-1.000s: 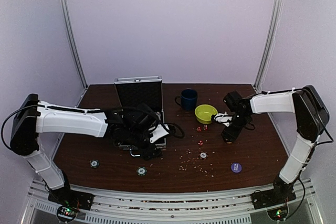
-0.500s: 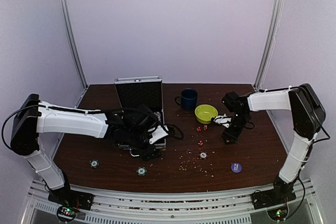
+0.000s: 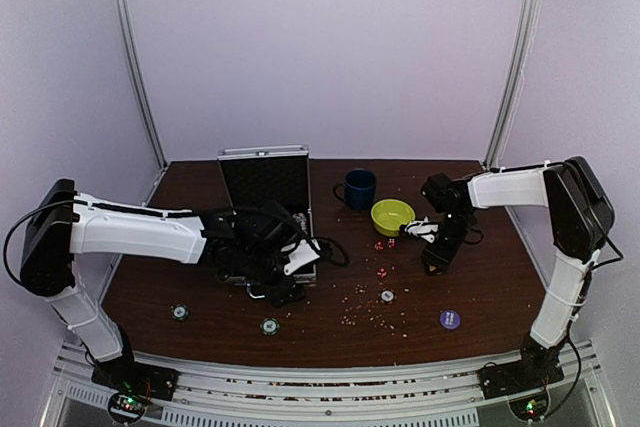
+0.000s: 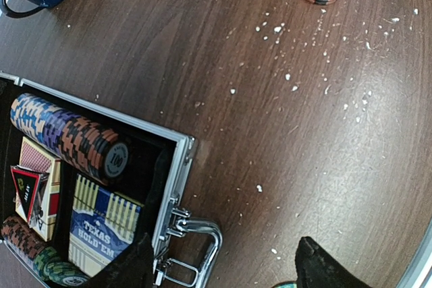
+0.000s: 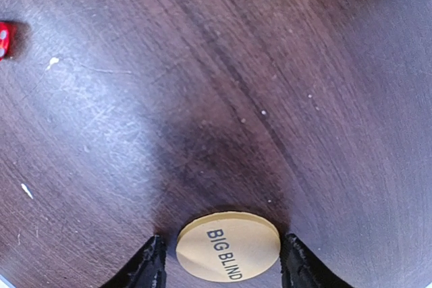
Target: Pack up texas hold em set
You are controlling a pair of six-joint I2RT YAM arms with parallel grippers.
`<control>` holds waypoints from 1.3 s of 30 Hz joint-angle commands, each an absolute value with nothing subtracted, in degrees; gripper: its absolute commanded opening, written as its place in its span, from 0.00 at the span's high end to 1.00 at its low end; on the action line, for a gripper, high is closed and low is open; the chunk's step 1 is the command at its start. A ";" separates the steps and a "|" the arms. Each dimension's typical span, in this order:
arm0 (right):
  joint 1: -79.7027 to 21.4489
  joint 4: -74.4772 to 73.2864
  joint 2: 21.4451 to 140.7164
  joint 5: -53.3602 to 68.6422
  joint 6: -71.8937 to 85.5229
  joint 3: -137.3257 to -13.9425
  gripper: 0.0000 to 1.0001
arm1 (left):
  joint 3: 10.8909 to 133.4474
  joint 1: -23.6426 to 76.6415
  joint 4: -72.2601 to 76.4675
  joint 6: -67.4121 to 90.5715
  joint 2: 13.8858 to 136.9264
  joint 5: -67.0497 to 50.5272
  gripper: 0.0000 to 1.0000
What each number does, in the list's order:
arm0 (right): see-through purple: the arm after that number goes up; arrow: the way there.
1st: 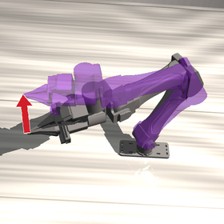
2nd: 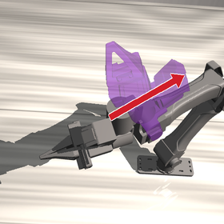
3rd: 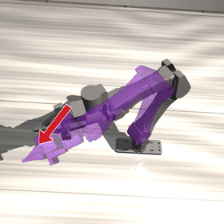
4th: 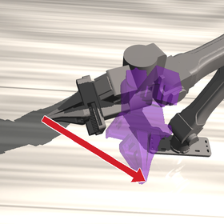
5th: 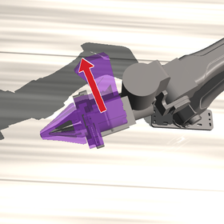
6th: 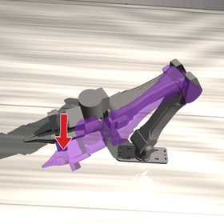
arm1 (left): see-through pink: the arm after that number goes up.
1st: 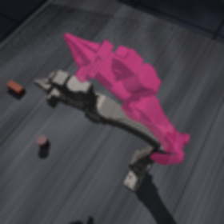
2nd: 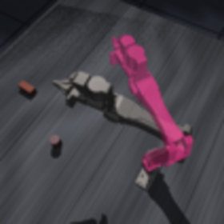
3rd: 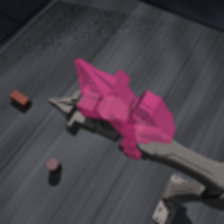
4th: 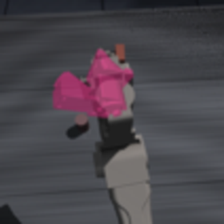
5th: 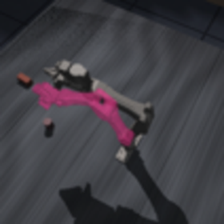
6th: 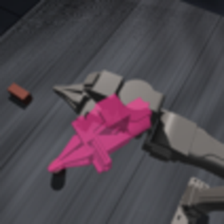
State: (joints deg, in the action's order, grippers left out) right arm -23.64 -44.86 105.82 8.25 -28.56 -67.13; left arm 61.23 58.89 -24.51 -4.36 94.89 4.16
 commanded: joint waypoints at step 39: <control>-37.23 -54.89 105.44 18.05 -28.86 -79.58 0.57 | 53.64 55.21 -19.93 2.69 83.98 23.18 0.24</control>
